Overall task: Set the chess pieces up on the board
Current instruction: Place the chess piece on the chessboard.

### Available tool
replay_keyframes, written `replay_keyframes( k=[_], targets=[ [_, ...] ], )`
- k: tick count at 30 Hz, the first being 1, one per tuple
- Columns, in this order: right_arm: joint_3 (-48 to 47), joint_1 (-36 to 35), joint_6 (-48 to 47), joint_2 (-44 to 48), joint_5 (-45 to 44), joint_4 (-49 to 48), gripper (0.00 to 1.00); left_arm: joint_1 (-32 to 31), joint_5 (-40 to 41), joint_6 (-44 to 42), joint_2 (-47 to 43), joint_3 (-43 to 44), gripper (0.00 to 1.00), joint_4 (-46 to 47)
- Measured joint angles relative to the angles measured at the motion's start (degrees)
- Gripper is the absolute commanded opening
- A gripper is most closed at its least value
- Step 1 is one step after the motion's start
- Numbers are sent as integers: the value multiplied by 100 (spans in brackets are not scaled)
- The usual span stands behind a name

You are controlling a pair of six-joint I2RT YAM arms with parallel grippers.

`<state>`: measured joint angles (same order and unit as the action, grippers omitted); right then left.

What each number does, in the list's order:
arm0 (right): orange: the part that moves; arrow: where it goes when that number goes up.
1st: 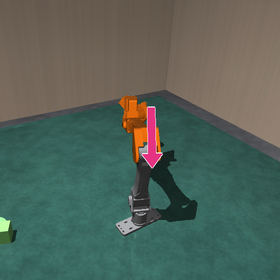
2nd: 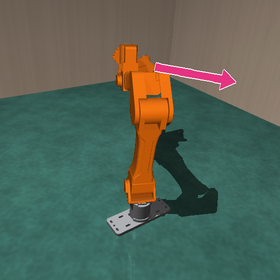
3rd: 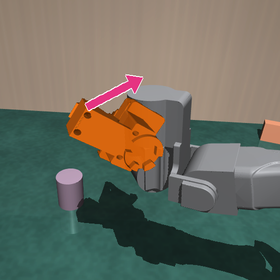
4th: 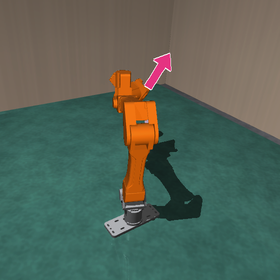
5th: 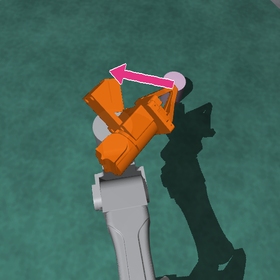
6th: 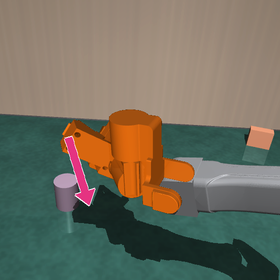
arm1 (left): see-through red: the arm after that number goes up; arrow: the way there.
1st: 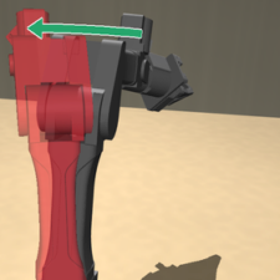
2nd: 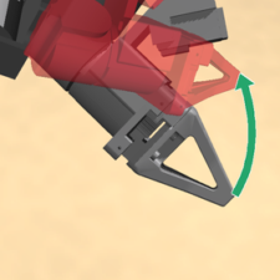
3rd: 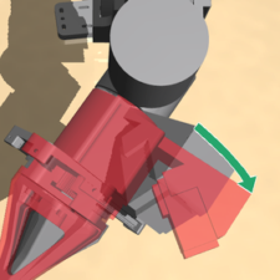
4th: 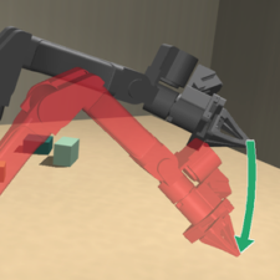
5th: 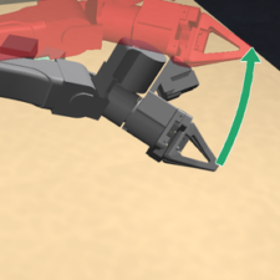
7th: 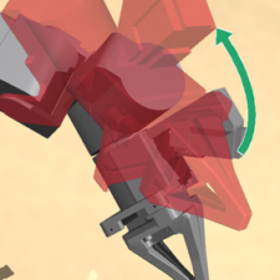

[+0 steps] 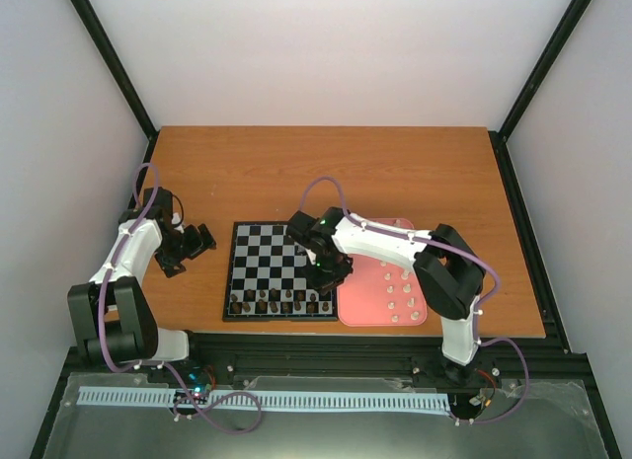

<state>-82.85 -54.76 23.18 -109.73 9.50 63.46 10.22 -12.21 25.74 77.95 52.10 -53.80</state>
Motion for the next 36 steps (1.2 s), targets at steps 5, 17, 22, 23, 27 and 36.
replay_keyframes(
  k=[5,17,22,23,27,36],
  targets=[
    [0,0,-4,-111,4,-2,3,0,-2,-2,2,0,100,2],
    [2,-2,-39,-199,-39,2,22,0,-2,0,2,0,100,4],
    [2,-2,-76,-199,-116,0,30,0,-2,-2,2,0,100,2],
    [2,-2,-90,-199,-133,-2,31,0,-2,-2,2,2,100,2],
    [2,-2,-85,-179,-192,4,40,0,-2,-2,2,2,100,2],
    [-157,-2,-192,428,-256,192,69,0,9,-2,0,4,100,-2]
  ],
)
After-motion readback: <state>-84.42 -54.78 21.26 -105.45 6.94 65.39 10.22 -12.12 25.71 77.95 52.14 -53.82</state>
